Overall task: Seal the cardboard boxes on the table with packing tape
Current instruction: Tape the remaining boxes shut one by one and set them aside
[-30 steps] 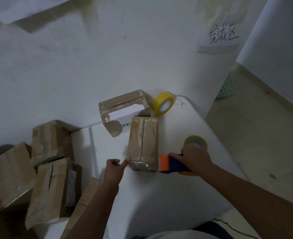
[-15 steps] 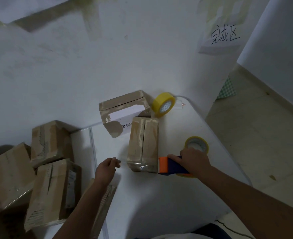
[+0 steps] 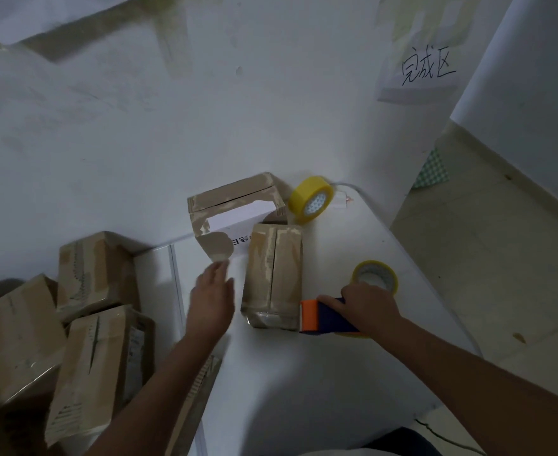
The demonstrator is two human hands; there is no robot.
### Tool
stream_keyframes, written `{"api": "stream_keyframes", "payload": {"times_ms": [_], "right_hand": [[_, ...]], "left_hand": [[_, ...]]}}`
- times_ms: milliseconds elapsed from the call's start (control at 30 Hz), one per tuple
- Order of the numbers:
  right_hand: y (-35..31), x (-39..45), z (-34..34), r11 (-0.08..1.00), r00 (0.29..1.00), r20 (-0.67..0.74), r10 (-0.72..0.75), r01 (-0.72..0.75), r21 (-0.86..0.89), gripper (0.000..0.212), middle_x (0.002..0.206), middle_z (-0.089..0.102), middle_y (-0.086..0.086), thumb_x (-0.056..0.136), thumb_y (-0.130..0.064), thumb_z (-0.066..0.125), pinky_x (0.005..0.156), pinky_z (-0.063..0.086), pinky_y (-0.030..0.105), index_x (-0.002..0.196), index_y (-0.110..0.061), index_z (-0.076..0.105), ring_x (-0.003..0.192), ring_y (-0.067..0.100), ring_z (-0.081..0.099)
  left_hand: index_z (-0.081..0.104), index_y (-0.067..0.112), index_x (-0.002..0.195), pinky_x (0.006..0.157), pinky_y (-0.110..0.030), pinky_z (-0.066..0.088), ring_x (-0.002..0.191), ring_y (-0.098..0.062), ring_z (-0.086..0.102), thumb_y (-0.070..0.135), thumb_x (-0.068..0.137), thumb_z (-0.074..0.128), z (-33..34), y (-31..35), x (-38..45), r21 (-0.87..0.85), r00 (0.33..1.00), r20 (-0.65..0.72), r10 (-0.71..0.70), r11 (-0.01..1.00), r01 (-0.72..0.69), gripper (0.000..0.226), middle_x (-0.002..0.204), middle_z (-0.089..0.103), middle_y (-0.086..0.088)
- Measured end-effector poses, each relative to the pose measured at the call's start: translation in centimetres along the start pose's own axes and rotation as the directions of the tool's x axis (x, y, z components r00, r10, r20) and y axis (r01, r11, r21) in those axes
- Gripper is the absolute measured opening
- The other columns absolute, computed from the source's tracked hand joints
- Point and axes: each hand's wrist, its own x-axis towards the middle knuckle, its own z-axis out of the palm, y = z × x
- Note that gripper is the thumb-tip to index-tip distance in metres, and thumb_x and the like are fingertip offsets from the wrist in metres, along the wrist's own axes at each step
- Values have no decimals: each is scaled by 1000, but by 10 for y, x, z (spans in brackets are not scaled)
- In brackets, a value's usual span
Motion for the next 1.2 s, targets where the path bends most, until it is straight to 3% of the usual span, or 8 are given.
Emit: {"api": "stream_keyframes", "payload": {"times_ms": [100, 233, 333, 400, 733, 900, 1067, 1200], "right_hand": [[1, 1, 4, 1000, 1000, 3, 4, -4, 17, 66, 74, 51, 4, 91, -72, 26, 60, 44, 30, 98, -17, 62, 77, 21, 61], [8, -1, 8, 999, 999, -33, 11, -10, 35, 128, 64, 33, -6, 49, -89, -32, 46, 26, 24, 106, -27, 64, 66, 14, 47], [12, -9, 5, 984, 992, -35, 120, -114, 140, 80, 64, 36, -6, 81, -83, 10, 54, 36, 27, 84, -18, 57, 68, 15, 50], [13, -13, 4, 980, 992, -32, 122, -116, 161, 64, 64, 38, -5, 88, -75, 28, 57, 39, 27, 78, -17, 54, 67, 15, 51], [25, -31, 4, 983, 991, -119, 64, -42, 180, 61, 66, 45, 0, 91, -71, 31, 60, 48, 33, 80, -16, 54, 65, 18, 54], [42, -36, 15, 976, 982, -140, 124, -95, 197, 82, 58, 43, -4, 71, -90, 6, 45, 33, 25, 67, -20, 48, 54, 13, 50], [47, -37, 8, 965, 980, -114, 166, -137, 222, 70, 58, 43, -3, 79, -86, 25, 48, 35, 27, 62, -20, 43, 54, 14, 48], [46, -34, 0, 937, 980, -31, 195, -177, 302, 56, 64, 43, -3, 86, -75, 38, 52, 34, 27, 68, -22, 41, 62, 14, 48]], "left_hand": [[45, 11, 146, 112, -41, 36, 134, -29, 47, 35, 103, 35, 16, 27, 12, -46, 918, 131, 374, 927, -371, 50, 148, 47, -13], [15, 25, 158, 122, -49, 12, 153, -23, 3, 52, 105, 6, 52, 28, 10, 104, 830, 362, 424, 867, -488, 61, 166, 8, 1], [4, 27, 159, 122, -52, 12, 153, -22, -5, 52, 105, 3, 61, 22, 6, 195, 837, 379, 395, 850, -489, 60, 167, -3, 3], [2, 28, 159, 121, -50, 10, 153, -20, -8, 52, 105, 3, 61, 23, 7, 196, 842, 368, 395, 852, -485, 59, 166, -5, 5], [3, 28, 159, 120, -49, 5, 153, -22, -6, 50, 105, 5, 62, 21, 8, 190, 829, 374, 416, 841, -507, 58, 167, -4, 4], [5, 28, 159, 119, -49, 9, 153, -22, -2, 52, 105, 3, 63, 19, 9, 180, 834, 352, 425, 843, -506, 58, 167, -1, 4], [10, 27, 158, 117, -51, 13, 153, -25, 7, 49, 106, 8, 63, 19, 8, 174, 828, 326, 457, 831, -528, 57, 166, 8, 1], [24, 22, 156, 116, -50, 13, 152, -27, 12, 47, 106, 16, 71, 27, -12, 175, 918, 206, 340, 910, -376, 57, 164, 19, -3]]}}
